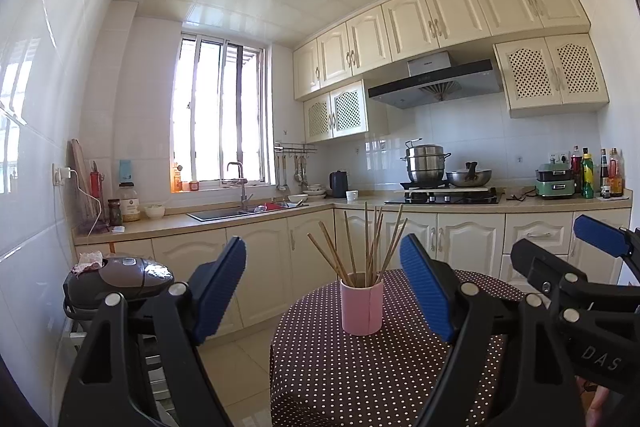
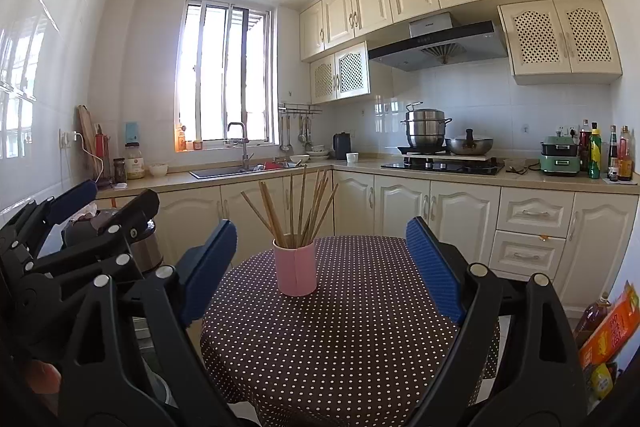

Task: Organize utensils

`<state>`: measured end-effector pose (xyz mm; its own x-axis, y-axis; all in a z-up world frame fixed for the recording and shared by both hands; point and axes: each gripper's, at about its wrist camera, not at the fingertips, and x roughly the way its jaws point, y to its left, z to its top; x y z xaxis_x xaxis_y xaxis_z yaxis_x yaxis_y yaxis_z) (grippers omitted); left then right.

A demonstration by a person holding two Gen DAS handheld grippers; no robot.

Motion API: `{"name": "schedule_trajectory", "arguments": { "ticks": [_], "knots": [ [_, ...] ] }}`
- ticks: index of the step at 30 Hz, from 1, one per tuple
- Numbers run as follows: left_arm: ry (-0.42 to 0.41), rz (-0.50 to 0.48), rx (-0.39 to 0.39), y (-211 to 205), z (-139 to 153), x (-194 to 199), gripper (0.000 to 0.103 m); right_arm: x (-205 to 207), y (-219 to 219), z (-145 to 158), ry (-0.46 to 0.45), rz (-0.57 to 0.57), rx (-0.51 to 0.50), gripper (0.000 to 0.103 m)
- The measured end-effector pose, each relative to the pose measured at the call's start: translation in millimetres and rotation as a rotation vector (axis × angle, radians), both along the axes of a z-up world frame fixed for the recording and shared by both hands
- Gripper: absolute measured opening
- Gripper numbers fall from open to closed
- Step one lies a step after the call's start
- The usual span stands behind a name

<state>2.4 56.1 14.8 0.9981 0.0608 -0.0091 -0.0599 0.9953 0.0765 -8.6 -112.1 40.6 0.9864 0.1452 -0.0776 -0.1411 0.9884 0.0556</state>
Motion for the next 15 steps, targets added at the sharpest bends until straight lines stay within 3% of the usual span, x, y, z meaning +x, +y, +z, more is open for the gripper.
{"name": "schedule_trajectory", "arguments": {
  "ticks": [15],
  "knots": [
    [0.010,0.001,0.002,-7.3,0.8,4.2,0.078,4.4,-1.7,-5.0,0.013,0.008,0.010,0.085]
  ]
}}
